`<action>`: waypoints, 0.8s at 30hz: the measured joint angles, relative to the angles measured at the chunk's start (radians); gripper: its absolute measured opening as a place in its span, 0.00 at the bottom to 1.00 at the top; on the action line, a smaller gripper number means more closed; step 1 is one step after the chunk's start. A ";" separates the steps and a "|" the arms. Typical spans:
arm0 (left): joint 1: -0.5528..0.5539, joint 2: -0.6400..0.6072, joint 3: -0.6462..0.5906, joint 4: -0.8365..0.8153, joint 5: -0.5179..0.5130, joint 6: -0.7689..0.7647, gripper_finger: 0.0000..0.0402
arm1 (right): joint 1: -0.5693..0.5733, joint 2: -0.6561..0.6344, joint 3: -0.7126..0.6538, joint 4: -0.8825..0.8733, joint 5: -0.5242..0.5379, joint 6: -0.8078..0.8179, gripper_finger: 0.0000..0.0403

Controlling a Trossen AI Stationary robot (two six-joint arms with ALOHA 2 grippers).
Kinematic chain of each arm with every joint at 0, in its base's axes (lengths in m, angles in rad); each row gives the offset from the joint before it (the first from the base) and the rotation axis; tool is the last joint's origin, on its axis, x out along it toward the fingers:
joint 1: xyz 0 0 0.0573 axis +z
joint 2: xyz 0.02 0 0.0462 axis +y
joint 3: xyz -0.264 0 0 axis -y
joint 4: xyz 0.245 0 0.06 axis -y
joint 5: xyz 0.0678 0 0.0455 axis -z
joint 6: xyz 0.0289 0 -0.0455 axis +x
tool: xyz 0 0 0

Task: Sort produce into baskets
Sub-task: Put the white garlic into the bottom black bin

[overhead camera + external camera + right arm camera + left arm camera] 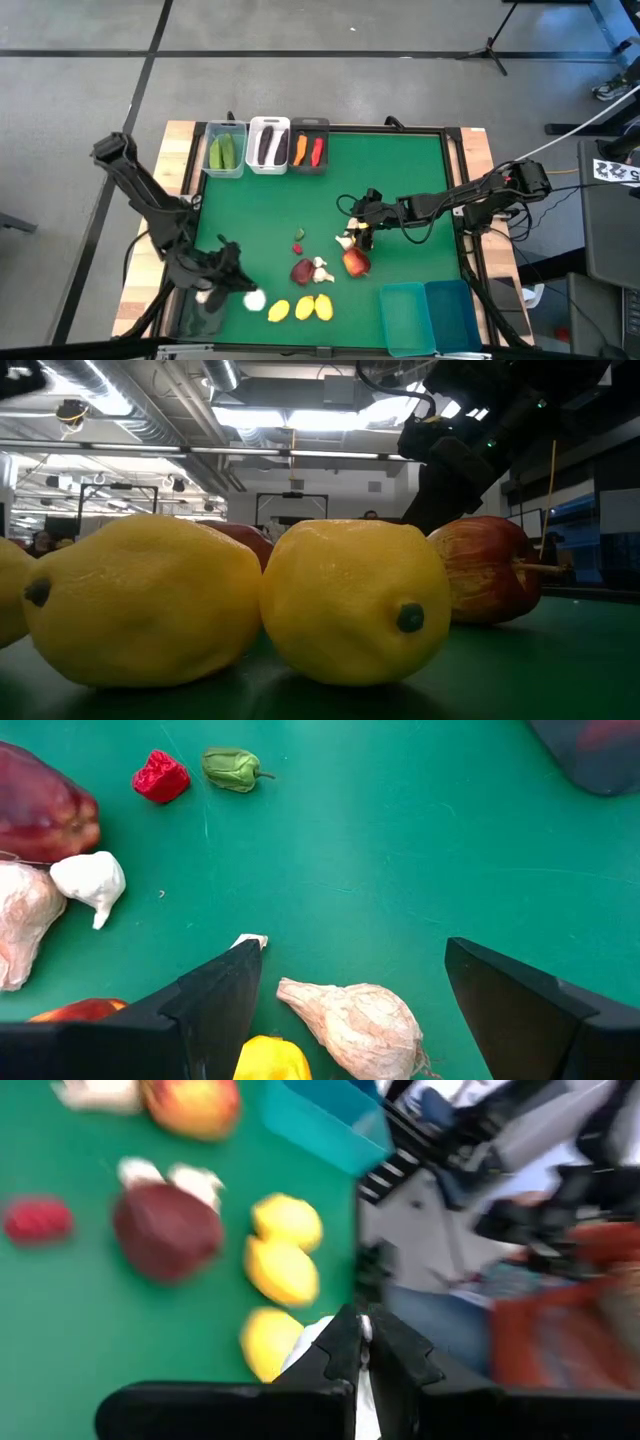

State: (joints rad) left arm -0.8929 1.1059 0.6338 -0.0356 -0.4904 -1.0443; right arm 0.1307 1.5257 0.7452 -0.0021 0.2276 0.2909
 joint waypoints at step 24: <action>-0.303 -0.098 0.001 -0.426 0.200 -0.752 0.01 | 0.000 0.000 0.000 0.000 0.026 0.000 0.79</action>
State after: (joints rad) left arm -1.1955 1.0080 0.6346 -0.4617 -0.2901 -1.7963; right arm 0.1310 1.5257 0.7448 -0.0025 0.2535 0.2909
